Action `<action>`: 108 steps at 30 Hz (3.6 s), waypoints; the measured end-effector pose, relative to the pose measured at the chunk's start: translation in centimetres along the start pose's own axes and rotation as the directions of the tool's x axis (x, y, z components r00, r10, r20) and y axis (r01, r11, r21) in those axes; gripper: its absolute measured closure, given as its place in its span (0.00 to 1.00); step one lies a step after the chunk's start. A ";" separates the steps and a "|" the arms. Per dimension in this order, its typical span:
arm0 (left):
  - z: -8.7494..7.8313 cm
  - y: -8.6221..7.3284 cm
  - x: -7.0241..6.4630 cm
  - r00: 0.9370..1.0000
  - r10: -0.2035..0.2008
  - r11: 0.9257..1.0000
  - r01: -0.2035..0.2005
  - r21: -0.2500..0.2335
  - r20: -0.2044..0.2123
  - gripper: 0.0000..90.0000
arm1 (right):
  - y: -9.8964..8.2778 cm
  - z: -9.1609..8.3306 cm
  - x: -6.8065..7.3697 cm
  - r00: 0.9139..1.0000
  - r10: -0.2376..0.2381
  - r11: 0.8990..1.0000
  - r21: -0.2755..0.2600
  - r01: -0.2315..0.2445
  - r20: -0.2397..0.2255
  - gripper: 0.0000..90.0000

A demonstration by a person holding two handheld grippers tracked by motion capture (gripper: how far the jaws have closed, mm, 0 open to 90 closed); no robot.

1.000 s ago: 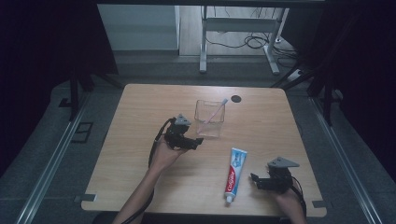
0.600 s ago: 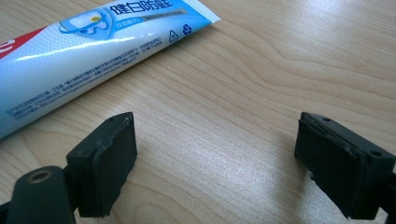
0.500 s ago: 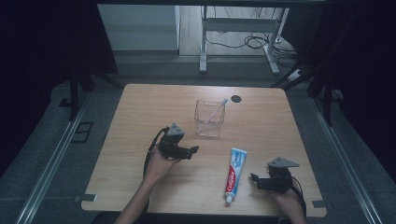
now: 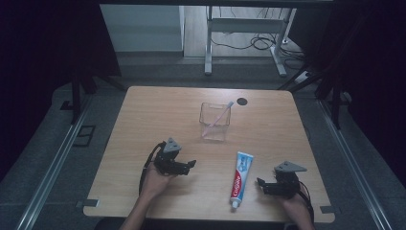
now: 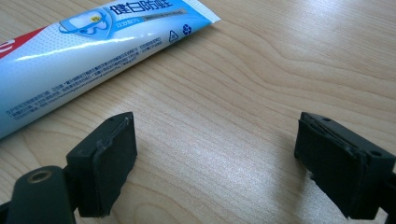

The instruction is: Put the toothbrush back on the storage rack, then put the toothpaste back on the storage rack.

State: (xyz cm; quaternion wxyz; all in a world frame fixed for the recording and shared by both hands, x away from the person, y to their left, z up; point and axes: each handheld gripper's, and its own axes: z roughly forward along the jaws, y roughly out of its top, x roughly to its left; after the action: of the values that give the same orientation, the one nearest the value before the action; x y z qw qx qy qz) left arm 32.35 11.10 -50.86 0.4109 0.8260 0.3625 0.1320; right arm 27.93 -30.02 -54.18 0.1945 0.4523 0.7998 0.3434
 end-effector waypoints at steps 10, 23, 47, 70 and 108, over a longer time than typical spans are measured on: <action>0.0 -2.1 -1.0 0.999 0.031 0.999 -0.031 0.015 -0.009 0.16 | 0.0 0.0 0.0 1.000 0.000 1.000 0.000 0.000 0.000 0.14; 0.3 -4.4 -2.4 0.996 0.082 0.992 -0.078 0.102 -0.034 0.16 | 0.0 0.0 0.0 1.000 -0.001 1.000 -0.001 0.001 -0.001 0.14; 0.4 -4.4 -2.2 0.998 0.045 0.991 -0.041 0.129 -0.032 0.16 | 0.5 -1.1 -0.1 0.992 0.050 0.998 0.034 -0.046 -0.120 0.22; 0.4 -4.4 -2.1 0.998 0.037 0.991 -0.031 0.129 -0.043 0.16 | 3.7 -1.8 3.3 0.964 -0.048 0.999 -0.018 0.045 -0.262 0.65; 0.4 -4.4 -2.1 0.998 0.038 0.991 -0.032 0.131 -0.046 0.16 | 5.4 0.8 8.8 0.904 -0.134 0.973 0.118 0.197 -0.407 0.86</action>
State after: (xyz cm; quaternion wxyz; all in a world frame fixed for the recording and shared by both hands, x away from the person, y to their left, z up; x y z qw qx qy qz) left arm 28.92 11.14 -54.33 0.3448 0.8539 0.3656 0.1351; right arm 27.01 -20.27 -50.82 0.0211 0.3175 0.8824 0.3464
